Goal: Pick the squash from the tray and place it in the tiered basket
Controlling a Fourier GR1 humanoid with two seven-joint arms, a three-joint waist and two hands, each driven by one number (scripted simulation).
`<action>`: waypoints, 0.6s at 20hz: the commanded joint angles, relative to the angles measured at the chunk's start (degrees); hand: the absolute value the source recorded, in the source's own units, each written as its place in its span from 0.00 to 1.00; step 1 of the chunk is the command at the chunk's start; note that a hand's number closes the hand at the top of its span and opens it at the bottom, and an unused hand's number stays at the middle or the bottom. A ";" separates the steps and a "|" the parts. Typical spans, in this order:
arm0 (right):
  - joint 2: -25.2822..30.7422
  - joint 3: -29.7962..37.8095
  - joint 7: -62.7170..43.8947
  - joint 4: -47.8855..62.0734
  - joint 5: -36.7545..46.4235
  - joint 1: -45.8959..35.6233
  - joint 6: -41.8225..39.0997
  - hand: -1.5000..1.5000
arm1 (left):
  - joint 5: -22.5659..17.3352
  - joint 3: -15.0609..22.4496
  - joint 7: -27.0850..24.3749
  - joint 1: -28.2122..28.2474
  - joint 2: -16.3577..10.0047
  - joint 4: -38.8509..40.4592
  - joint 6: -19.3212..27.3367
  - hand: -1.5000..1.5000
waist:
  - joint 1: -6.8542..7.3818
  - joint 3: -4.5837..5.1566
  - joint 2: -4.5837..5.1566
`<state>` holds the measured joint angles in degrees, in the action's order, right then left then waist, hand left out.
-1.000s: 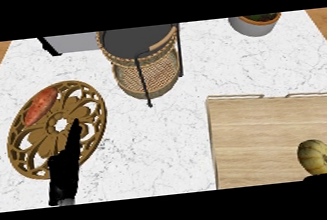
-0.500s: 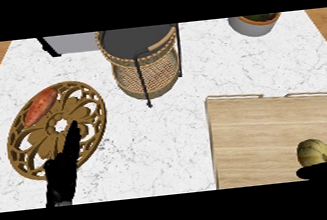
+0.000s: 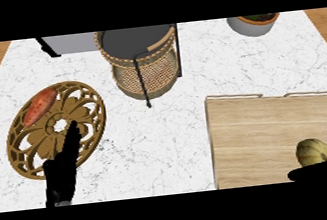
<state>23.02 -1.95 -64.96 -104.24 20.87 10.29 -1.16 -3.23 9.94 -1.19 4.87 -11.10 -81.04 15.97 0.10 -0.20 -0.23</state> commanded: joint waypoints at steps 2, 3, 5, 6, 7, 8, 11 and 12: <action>0.58 4.20 -4.79 4.60 -3.39 -3.05 -4.18 0.00 | 1.45 0.80 3.06 -1.49 1.62 1.36 0.89 0.50 | -0.06 0.20 0.28; -1.26 2.27 -3.81 1.98 -1.34 0.78 -2.48 0.00 | 1.62 1.18 2.92 2.31 1.55 -1.84 1.35 0.50 | -0.08 0.20 0.18; -1.87 1.96 -4.70 0.21 -0.30 1.32 -2.91 0.00 | 2.52 0.49 2.15 -0.97 1.95 2.93 0.90 0.50 | -0.33 0.22 0.22; -4.85 -0.76 -2.92 2.08 3.80 2.19 0.82 1.00 | 1.06 -0.25 5.01 2.62 -1.17 -4.95 -0.92 0.50 | 0.02 0.19 0.16; -1.20 4.63 -0.46 2.23 -0.36 2.84 -2.92 1.00 | 1.13 -1.08 0.60 1.91 0.67 0.50 -0.61 0.50 | -0.23 0.21 0.20; -5.22 -0.86 -2.64 -0.64 5.23 3.56 0.25 1.00 | 2.01 -1.27 6.50 -2.85 0.74 -0.78 0.29 0.50 | -0.30 0.21 0.20; -5.24 2.37 3.69 8.04 5.37 -1.58 -0.51 1.00 | 3.01 0.50 2.22 2.22 3.02 -1.48 -0.12 0.50 | 0.02 0.20 0.22; -5.80 2.07 2.89 5.24 5.39 -0.62 -1.54 1.00 | 2.24 -2.13 3.89 -1.65 1.96 1.55 -1.30 0.50 | -0.15 0.20 0.22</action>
<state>19.54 0.62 -60.62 -100.33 24.67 11.30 -2.20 -1.25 9.02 1.11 4.78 -9.88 -81.95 15.34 -0.16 0.25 -0.39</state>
